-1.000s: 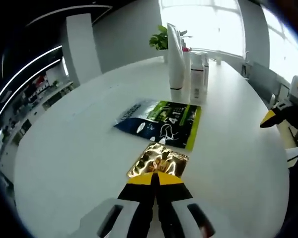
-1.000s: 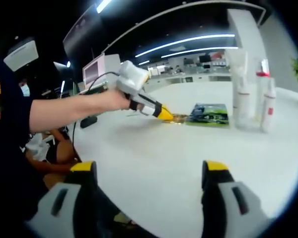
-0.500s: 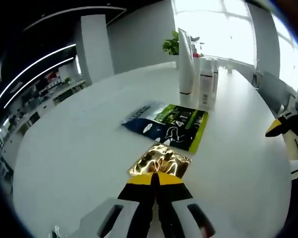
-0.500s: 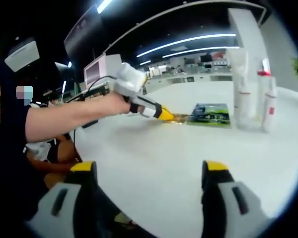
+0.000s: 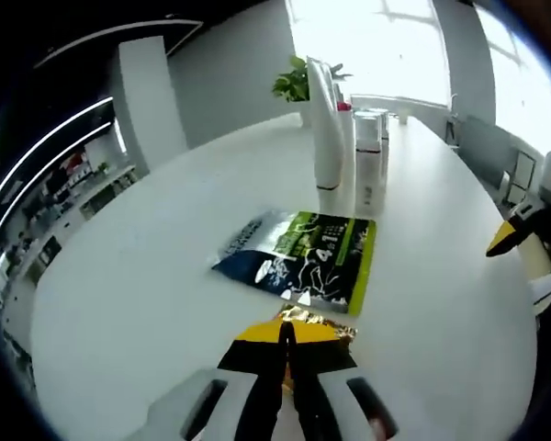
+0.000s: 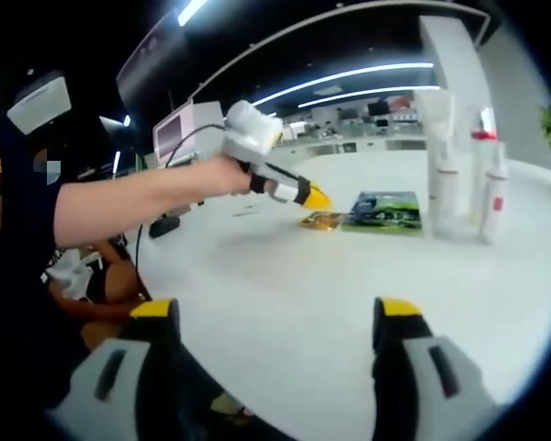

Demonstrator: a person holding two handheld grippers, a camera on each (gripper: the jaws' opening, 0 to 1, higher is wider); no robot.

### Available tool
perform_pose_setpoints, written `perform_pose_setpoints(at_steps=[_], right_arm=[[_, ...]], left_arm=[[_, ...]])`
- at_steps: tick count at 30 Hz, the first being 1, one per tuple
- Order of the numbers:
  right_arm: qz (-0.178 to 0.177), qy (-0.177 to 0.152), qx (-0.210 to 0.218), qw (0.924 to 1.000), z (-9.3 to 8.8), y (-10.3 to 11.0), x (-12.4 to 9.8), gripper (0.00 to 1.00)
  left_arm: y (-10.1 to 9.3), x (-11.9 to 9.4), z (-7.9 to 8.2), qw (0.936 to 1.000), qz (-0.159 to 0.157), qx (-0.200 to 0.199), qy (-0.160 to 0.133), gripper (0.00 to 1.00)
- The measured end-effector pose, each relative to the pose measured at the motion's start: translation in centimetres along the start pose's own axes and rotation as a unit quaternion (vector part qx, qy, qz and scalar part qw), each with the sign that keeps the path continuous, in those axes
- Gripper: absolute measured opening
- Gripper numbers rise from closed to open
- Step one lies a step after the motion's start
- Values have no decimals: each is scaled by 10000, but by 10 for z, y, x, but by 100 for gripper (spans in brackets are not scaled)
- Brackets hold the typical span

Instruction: Arrange the skincare products in the storage area until every visible bottle or jar stands upright without overlapping.

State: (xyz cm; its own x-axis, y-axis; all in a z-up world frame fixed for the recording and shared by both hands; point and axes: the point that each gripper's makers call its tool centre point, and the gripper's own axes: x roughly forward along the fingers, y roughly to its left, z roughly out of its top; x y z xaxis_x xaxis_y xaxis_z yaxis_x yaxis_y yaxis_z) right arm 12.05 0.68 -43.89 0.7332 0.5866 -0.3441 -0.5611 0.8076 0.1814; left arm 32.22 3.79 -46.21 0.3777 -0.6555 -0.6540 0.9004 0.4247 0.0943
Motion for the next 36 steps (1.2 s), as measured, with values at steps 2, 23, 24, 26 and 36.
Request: perform_pose_setpoints(at_steps=[2,23,24,26,36], right_arm=[[-9,3,5,10000,0,-1,-1,87],[-27,8,52,10000,0,-4,-1,87],[-32,2,55,10000,0,-4,-1,87],[-36,14,53,10000,-1,-4,-1,87],[-12,6,32,10000,1,-2,-1,87]], left_arm=[[-1,4,-2,10000,-41,-18,51,0],[6,11,-8,9997,-48,-214,84,0],[5,11,-8,9997,-48,-215,81,0],[5,12,-8,9998,-51,-194,81,0],[10,-13,8,9988,-73,-402,-272,0]])
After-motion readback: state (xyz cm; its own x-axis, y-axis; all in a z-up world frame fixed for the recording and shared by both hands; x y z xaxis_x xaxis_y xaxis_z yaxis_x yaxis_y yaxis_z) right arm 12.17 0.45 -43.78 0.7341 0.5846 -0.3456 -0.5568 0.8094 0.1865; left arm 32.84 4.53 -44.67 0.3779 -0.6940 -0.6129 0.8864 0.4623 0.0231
